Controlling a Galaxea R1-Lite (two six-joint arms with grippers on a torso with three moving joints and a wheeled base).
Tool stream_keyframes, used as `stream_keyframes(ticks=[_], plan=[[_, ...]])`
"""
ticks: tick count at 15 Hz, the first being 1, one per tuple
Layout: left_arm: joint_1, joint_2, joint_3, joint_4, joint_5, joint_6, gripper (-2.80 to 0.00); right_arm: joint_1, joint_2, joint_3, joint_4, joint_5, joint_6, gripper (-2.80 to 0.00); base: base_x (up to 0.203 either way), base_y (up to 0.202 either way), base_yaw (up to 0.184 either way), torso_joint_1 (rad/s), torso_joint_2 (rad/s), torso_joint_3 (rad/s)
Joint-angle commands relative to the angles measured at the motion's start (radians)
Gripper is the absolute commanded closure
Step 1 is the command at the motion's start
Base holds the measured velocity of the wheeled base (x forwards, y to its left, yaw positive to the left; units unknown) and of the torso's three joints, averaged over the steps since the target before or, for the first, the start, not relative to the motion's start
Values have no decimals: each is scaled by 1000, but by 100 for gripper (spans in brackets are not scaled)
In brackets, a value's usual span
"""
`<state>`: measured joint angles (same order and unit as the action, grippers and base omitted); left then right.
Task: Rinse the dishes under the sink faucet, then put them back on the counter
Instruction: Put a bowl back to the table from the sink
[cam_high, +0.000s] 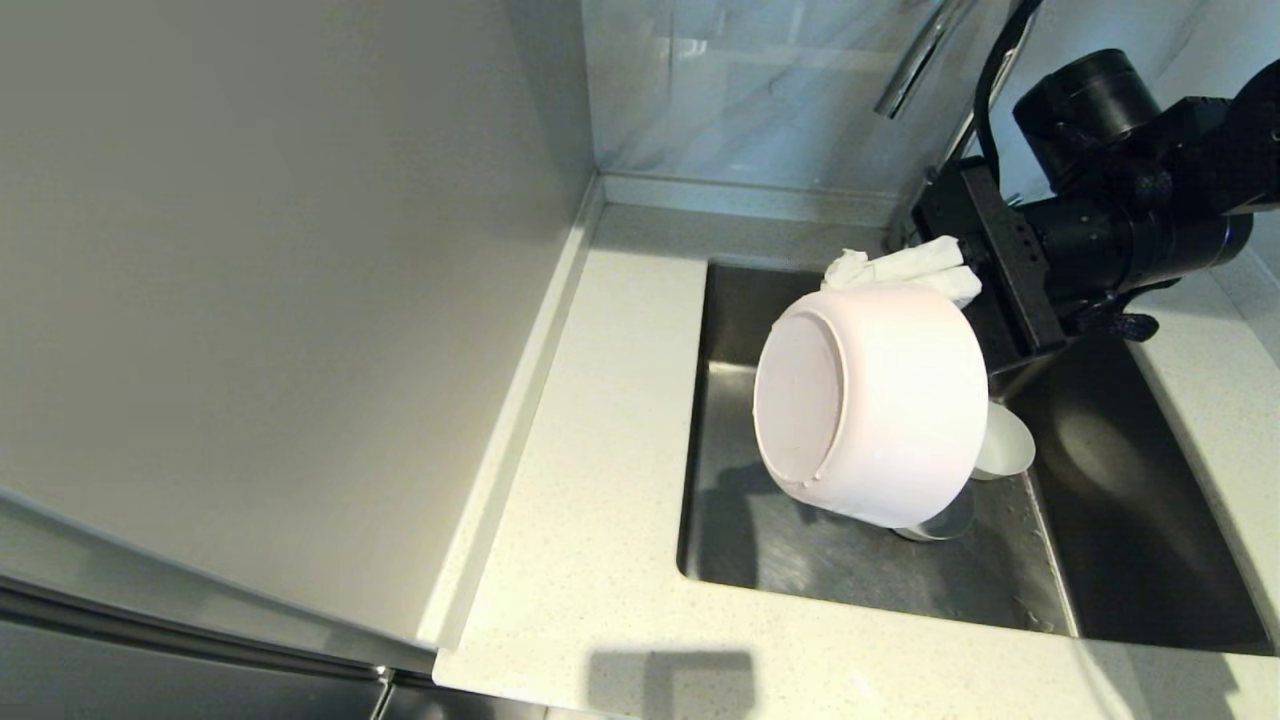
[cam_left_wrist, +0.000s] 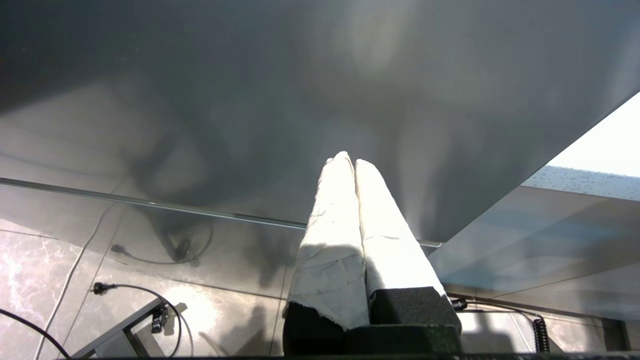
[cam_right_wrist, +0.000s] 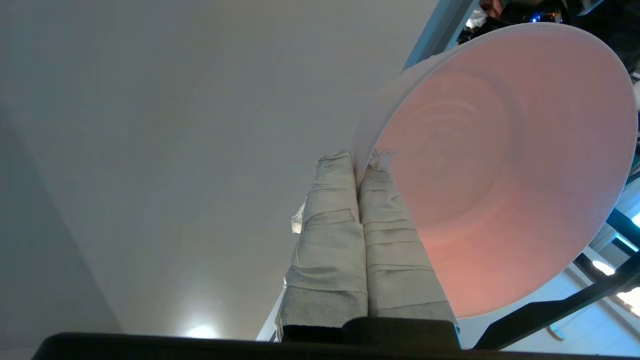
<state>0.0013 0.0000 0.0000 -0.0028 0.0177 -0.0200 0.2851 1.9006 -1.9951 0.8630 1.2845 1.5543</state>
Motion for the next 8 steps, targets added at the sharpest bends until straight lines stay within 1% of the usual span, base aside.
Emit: stream_keyframes(ticks=[1, 8], plan=[[0, -3, 0, 0, 1, 0, 0, 0, 0, 1, 4, 9, 7, 0, 0, 0, 0, 0, 0, 0], [0, -3, 0, 0, 1, 0, 0, -8, -50, 7, 15, 8, -4, 0, 0, 0, 0, 0, 0, 0]])
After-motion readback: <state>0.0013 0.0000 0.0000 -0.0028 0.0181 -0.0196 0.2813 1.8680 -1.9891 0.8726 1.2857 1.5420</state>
